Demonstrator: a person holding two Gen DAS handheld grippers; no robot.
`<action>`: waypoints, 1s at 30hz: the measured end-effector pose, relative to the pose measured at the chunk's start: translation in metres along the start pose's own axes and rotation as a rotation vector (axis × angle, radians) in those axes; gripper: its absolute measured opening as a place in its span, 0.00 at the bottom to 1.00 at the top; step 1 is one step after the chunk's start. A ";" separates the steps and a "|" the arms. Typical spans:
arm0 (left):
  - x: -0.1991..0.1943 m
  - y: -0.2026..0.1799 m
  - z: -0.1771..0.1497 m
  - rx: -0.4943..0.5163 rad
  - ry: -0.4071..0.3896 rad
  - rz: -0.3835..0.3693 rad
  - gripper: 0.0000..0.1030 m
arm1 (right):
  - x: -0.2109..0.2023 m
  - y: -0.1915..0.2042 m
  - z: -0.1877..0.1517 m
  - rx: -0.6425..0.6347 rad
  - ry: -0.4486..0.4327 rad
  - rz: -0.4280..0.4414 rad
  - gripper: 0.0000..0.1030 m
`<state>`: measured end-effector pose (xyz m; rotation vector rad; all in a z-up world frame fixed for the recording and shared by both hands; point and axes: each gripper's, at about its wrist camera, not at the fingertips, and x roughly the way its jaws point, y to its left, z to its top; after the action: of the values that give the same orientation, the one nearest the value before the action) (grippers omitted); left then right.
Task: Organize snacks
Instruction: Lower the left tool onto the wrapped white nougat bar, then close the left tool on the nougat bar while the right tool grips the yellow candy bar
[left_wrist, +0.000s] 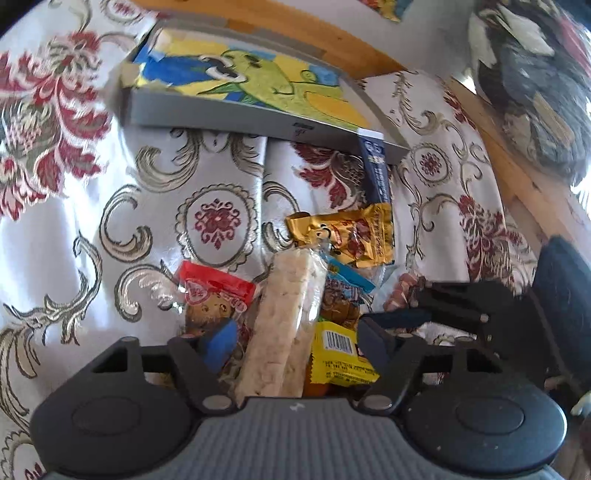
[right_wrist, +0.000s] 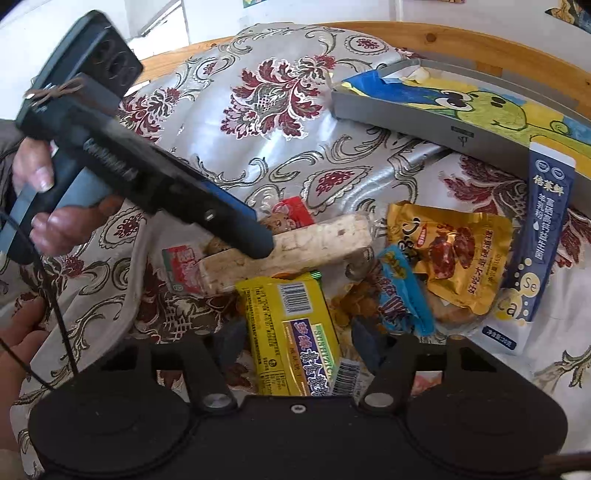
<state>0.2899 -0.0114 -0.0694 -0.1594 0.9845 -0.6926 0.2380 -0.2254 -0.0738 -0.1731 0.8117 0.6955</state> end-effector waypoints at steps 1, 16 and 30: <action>0.001 0.003 0.001 -0.014 0.004 -0.008 0.67 | 0.000 0.000 0.000 0.000 0.002 0.005 0.59; 0.028 0.026 0.021 -0.129 0.125 -0.131 0.58 | 0.014 -0.010 0.001 0.054 0.064 0.021 0.52; 0.046 0.038 0.018 -0.197 0.151 -0.151 0.57 | 0.016 -0.013 0.001 0.102 0.072 0.005 0.49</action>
<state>0.3390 -0.0123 -0.1079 -0.3608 1.1940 -0.7528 0.2544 -0.2273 -0.0859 -0.1040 0.9144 0.6537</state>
